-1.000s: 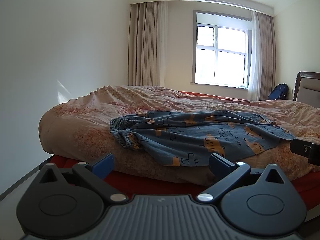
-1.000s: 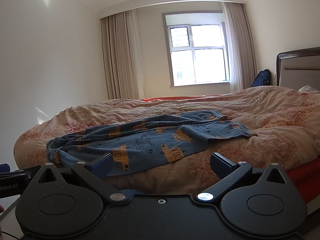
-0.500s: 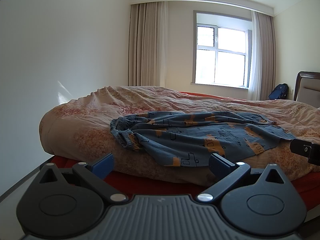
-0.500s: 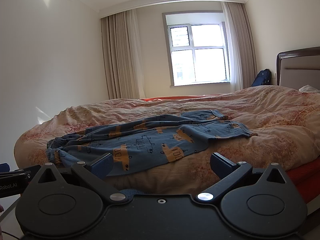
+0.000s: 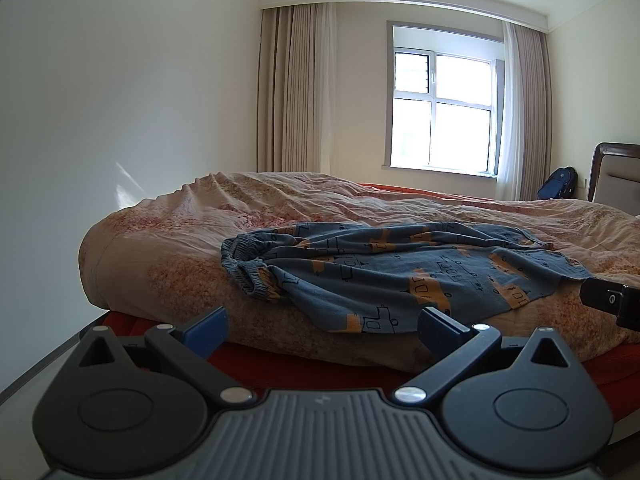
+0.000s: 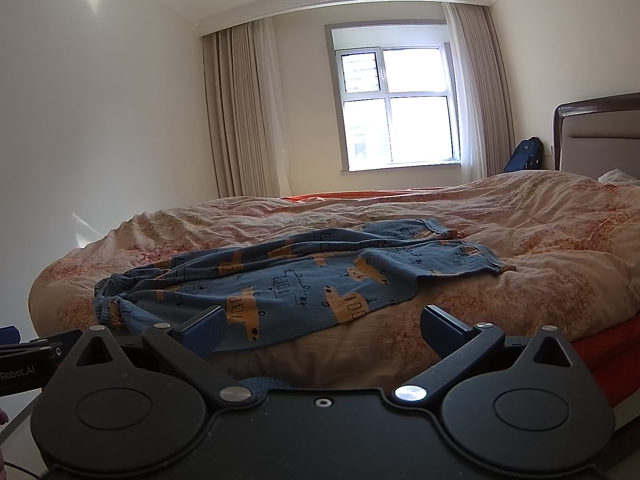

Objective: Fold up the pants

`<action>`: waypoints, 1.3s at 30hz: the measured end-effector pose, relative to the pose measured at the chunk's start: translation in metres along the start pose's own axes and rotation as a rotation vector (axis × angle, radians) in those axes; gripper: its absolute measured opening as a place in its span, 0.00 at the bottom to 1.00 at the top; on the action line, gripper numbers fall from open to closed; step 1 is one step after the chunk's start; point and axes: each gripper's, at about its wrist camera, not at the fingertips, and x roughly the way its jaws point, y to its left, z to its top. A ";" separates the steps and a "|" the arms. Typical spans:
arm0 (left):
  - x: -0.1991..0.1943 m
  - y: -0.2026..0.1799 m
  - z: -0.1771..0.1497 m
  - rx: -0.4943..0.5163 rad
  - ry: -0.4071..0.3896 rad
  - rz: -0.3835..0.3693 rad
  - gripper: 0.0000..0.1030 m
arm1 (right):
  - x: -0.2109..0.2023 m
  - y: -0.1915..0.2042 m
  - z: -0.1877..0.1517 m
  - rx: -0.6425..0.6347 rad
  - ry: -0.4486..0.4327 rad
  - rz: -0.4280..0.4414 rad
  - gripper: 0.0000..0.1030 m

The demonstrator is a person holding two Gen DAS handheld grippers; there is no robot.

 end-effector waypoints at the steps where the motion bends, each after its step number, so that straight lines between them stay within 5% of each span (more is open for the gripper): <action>1: 0.000 0.000 0.000 0.000 0.000 0.000 1.00 | 0.000 0.000 0.000 0.000 0.000 0.000 1.00; 23: 0.007 0.002 0.001 0.008 0.025 -0.001 1.00 | 0.000 0.002 -0.001 0.003 0.013 0.014 1.00; 39: 0.119 0.033 0.056 0.085 0.049 0.136 1.00 | 0.083 -0.024 0.019 -0.069 0.052 0.154 1.00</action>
